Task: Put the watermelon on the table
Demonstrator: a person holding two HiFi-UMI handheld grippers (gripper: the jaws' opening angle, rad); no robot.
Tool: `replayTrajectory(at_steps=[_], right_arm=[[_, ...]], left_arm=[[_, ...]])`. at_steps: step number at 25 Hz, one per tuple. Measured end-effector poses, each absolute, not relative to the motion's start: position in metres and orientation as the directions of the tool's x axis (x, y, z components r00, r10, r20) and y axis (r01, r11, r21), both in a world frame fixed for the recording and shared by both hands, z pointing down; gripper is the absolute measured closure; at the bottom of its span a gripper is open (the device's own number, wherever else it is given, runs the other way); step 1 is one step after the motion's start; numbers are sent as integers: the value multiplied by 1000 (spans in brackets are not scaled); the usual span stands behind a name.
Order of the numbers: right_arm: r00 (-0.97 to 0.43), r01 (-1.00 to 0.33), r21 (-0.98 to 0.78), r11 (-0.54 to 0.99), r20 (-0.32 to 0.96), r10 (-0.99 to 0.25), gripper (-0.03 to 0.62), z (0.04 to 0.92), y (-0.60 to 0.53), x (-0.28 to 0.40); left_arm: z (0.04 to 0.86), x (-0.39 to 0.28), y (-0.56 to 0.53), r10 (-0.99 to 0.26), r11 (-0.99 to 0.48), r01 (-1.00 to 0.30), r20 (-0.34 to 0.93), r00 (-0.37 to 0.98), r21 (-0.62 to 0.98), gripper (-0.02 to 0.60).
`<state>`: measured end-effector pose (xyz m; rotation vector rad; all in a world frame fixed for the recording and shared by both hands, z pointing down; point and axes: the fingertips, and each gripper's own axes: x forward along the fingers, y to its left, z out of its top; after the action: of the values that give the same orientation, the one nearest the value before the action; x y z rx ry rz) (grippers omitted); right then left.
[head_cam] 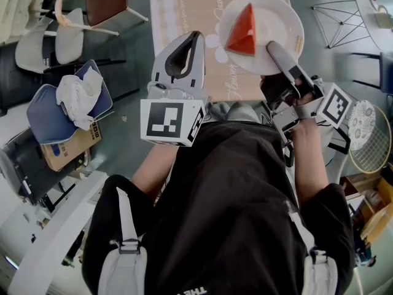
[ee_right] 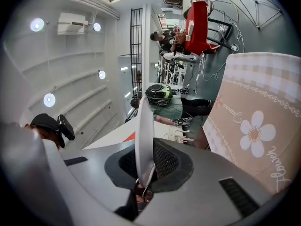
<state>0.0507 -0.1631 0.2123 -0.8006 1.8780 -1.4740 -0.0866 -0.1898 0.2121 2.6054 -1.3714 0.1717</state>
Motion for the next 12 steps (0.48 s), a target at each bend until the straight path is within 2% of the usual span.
replayTrajectory(at_steps=[12], right_arm=[[-648,-98,-978,184,-77,-758,569,218,-173,47]], left_arm=[[217,-95,-197,-818,-526,-843,202,538,115,578]])
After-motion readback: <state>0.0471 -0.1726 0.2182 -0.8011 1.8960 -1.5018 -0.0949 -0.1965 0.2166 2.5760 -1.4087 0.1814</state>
